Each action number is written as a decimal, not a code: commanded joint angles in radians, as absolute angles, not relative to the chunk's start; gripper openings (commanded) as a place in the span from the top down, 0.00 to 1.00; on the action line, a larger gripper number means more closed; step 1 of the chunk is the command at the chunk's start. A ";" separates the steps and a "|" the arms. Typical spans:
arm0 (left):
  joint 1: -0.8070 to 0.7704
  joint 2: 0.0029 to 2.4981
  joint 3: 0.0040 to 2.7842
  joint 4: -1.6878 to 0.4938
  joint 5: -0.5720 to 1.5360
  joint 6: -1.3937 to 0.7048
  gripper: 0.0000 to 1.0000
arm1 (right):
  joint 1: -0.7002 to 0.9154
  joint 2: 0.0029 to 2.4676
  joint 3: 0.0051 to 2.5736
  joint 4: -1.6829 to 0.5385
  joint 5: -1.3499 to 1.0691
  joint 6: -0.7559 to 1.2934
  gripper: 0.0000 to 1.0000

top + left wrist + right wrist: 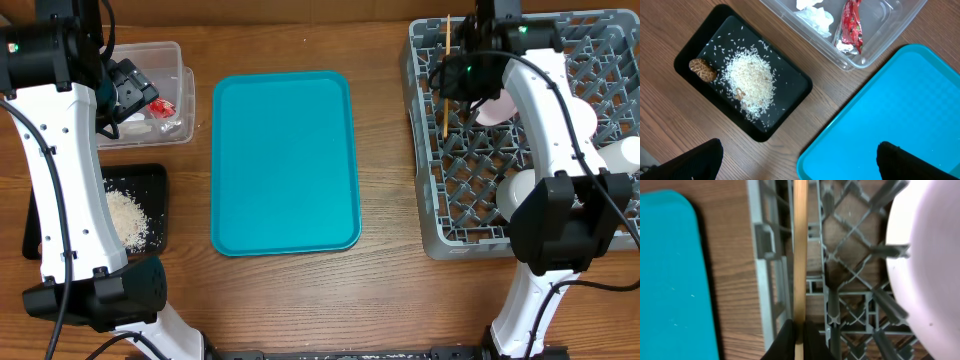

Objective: Sort waste into correct bins and load items into the dishwasher

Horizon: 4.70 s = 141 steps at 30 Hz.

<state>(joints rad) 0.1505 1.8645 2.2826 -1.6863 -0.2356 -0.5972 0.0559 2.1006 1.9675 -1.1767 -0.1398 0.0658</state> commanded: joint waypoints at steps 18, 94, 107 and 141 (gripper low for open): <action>0.149 1.845 2.276 -1.687 -0.232 -0.609 0.00 | 0.052 1.998 2.067 -1.396 -0.152 0.195 0.38; 0.149 1.845 2.276 -1.687 -0.232 -0.609 0.00 | 0.096 0.064 0.260 -0.367 -0.094 0.096 0.00; 0.149 1.845 2.276 -1.687 -0.232 -0.609 0.00 | 0.021 0.002 0.008 -0.002 -0.030 0.104 0.00; 0.149 1.845 2.276 -1.687 -0.232 -0.609 0.00 | -0.060 0.003 0.008 -0.084 -0.001 0.104 0.00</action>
<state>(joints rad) 0.1505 1.8645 2.2826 -1.6863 -0.2317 -0.5976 -0.0589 0.0139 0.0185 -0.0895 0.0040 0.1040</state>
